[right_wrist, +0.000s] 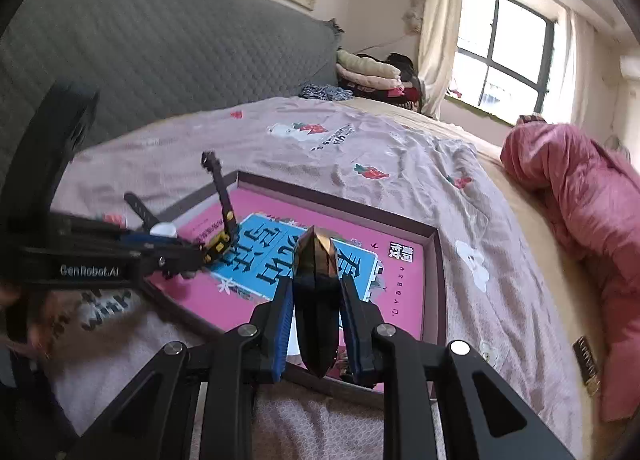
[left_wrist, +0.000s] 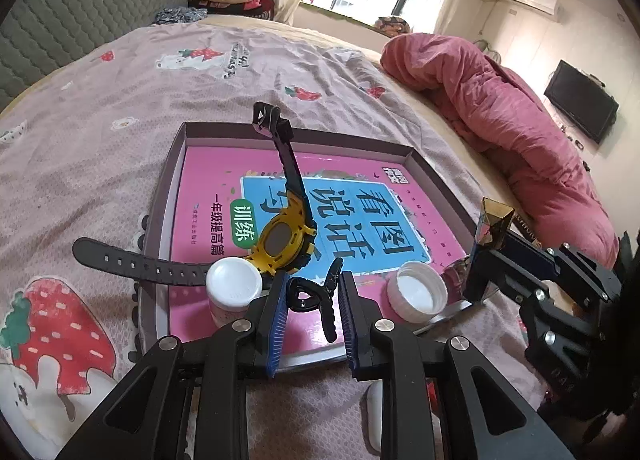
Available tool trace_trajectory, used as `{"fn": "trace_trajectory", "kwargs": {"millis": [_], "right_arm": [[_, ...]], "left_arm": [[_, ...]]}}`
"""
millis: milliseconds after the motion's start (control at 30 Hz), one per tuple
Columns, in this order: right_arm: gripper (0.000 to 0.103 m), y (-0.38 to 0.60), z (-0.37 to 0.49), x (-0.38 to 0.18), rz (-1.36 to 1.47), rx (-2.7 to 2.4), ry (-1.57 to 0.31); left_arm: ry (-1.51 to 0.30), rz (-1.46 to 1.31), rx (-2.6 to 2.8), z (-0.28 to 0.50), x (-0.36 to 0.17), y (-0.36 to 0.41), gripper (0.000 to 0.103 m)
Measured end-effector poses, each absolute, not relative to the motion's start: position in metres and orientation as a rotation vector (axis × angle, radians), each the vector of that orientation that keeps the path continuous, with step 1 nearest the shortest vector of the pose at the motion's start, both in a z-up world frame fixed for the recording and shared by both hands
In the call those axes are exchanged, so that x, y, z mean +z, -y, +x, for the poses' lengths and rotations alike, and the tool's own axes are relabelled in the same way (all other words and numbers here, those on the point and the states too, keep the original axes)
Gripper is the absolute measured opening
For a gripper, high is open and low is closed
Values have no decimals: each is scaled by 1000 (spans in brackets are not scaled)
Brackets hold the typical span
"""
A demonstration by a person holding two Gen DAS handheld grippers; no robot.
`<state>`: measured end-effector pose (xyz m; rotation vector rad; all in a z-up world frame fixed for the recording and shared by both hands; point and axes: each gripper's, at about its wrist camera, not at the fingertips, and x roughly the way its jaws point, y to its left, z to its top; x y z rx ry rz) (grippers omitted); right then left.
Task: Organize rigid objects
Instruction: 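Lift and carry the hair clip with the left tool while the right tool carries the tube over the tray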
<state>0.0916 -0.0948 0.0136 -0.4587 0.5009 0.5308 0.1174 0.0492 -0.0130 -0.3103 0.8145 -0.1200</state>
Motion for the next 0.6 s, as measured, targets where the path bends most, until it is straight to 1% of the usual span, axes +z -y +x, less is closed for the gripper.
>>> {"fn": "trace_trajectory", "kwargs": {"millis": [400,600], "right_arm": [[24,50,71,-17,-818,515,-380],[24,40,71,-34,-894,515,-398]], "left_arm": [[-839,-314,-102,127,-23,-50,25],[-847,-315,-108,128,-25,-49,25]]}}
